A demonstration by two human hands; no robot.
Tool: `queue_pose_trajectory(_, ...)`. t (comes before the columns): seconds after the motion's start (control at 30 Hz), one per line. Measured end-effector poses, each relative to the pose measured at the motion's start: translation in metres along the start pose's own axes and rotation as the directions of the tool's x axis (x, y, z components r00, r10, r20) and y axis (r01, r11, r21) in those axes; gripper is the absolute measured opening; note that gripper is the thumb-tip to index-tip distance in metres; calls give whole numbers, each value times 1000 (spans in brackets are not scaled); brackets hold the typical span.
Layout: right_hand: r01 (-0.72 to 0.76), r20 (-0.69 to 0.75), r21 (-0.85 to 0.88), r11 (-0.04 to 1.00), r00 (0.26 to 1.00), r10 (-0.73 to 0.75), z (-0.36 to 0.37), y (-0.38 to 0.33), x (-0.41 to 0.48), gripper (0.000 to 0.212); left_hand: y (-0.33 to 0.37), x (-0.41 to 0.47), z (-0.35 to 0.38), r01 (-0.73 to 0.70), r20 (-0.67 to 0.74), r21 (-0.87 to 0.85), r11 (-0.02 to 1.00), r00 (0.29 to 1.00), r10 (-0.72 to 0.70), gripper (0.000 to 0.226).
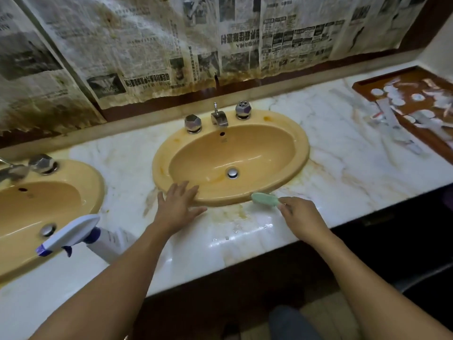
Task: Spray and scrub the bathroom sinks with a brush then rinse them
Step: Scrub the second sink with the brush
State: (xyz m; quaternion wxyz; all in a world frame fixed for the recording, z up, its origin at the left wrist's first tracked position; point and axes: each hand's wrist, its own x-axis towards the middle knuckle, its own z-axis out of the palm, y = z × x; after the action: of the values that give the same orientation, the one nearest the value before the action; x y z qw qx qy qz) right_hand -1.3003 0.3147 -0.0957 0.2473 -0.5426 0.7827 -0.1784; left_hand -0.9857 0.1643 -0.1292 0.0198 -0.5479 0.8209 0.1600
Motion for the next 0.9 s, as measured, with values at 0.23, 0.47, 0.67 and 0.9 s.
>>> queue_pose_trajectory(0.23, 323, 138, -401, 857, 946, -292, 8, -21, 34, 18, -1, 5, 33, -100, -220, -4, 995, 971, 97, 59)
queue_pose_trajectory(0.47, 227, 91, -401, 888, 974, -208, -23, 30, 52, 27, -1, 7, 37, -110, -279, 13, 994, 954, 109, 59)
queue_pose_trajectory(0.67, 219, 71, -446, 868, 975, -209, -30, 34, 59, 26, 1, 7, 37, -92, -280, 35, 995, 955, 98, 59)
queue_pose_trajectory(0.9, 318, 164, -378, 869, 947, -276, -4, 9, 55, 29, 2, 8, 38, -91, -295, 66, 994, 949, 107, 62)
